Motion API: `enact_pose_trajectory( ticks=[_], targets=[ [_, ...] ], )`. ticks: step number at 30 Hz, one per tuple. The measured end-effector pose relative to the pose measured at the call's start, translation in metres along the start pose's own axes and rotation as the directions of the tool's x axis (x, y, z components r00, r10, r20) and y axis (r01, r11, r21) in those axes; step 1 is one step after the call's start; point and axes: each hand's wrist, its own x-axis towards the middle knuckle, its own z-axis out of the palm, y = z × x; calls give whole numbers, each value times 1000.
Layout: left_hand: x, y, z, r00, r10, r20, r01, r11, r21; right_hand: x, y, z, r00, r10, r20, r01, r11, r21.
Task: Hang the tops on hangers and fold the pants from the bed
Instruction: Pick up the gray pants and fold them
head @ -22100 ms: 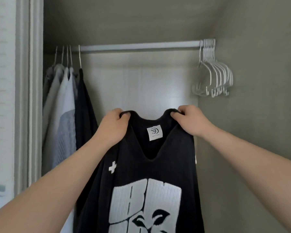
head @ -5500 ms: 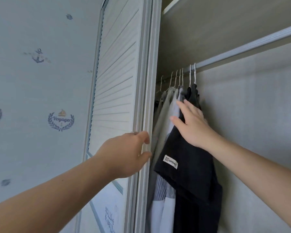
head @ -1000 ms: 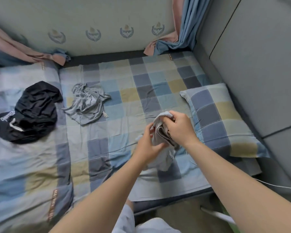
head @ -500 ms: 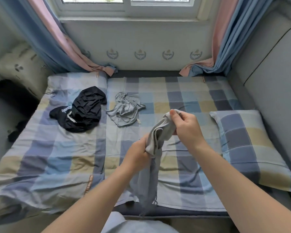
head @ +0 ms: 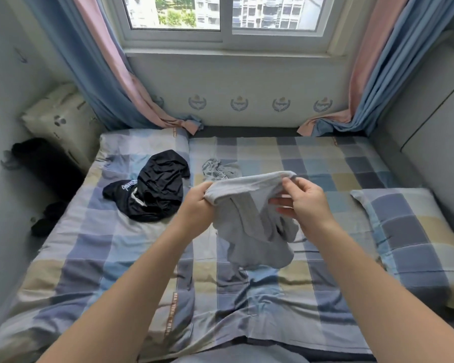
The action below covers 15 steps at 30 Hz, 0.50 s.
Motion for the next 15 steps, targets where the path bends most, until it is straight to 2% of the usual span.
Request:
enact_pose_trajectory(
  ticks=[2, 4, 8, 12, 15],
  targets=[
    [4, 13, -11, 1000, -17, 19, 18, 996, -85, -6, 5, 20, 999, -31, -17, 31, 1000, 3],
    [9, 22, -21, 998, -42, 46, 47, 991, -128, -15, 12, 36, 991, -128, -34, 124, 988, -93],
    [18, 32, -41, 996, -86, 32, 90, 984, -154, -41, 24, 69, 933, -356, 60, 360, 909, -209],
    [18, 41, -59, 995, -100, 18, 101, 981, -164, -56, 27, 105, 916, -317, 245, 369, 906, -208],
    [19, 47, -77, 998, -55, 19, 57, 987, -150, -59, 30, 130, 916, -300, 264, 371, 885, -282]
  ],
)
